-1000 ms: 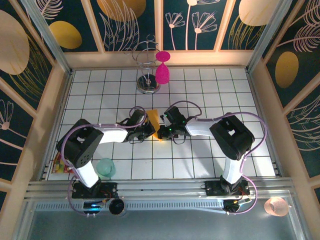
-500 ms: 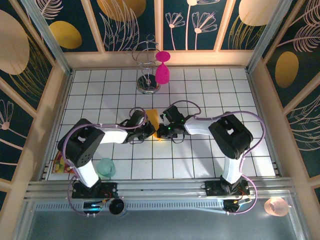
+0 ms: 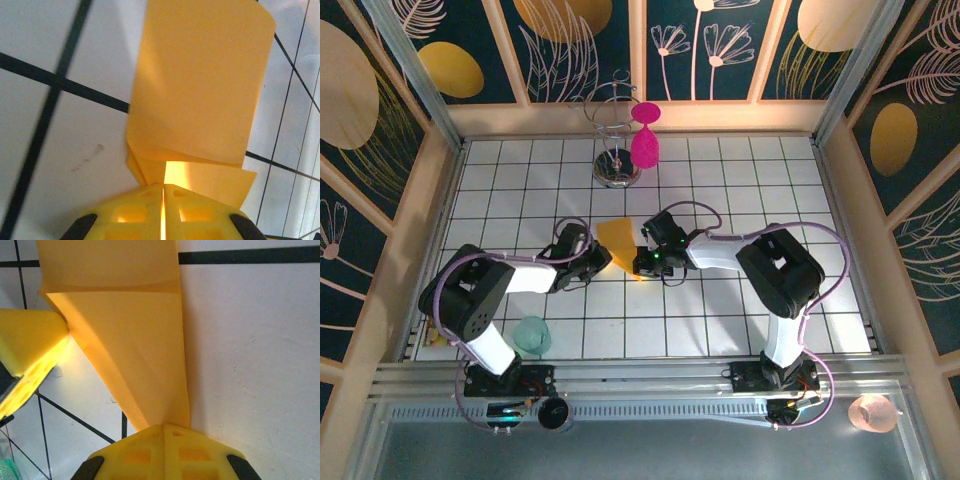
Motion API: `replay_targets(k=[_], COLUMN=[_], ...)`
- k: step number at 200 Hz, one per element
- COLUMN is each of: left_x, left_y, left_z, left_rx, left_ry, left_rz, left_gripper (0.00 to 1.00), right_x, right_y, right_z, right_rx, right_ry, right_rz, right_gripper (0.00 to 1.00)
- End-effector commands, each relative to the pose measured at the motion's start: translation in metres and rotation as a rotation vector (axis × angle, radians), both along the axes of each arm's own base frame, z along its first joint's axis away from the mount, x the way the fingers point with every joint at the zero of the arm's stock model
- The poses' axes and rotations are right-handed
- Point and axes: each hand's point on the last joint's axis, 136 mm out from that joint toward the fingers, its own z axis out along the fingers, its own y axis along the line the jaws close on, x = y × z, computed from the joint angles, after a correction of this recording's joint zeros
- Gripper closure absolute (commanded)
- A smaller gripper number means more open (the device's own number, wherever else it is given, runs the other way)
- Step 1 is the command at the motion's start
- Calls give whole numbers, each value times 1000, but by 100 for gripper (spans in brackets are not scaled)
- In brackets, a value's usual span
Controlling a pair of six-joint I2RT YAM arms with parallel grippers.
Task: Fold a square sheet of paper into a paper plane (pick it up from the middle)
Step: Third fold the triangle at the center of the table.
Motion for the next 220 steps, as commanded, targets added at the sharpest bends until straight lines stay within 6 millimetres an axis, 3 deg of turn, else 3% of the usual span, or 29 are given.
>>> replay_targets(k=[1,42,65,89,106,135,148,187,220], left_x=[4,16,23,22,17,17,15,9,12], left_y=[23,37,29,4,-22,-66,-73,-60,-35], left_z=[-4,-3,15,40,47,46,28,1,-12], left_rx=[70,134,115,28,19,-8,-6,51,130], left_ry=[-23,-16,-52,-101,-112,-105,-63,-13,-4], left_rz=[47,40,3,-75,-136,-215,-220,-187,-134], left_gripper=[89,88,89,89,89,89,89,90,91], right_x=[-34,-29,-26,-25,-26,-29,-30,-33,-37], right_y=[-77,-70,-66,-64,-65,-68,-69,-75,-84], right_z=[-72,-64,-61,-60,-60,-64,-65,-68,-75], right_rx=[-356,-323,-306,-301,-307,-314,-318,-337,-379], right_ry=[154,132,124,125,123,132,135,142,150], right_rz=[-95,-85,-78,-76,-73,-75,-79,-93,-100], right_gripper=[100,100,100,100,100,100,100,100,100])
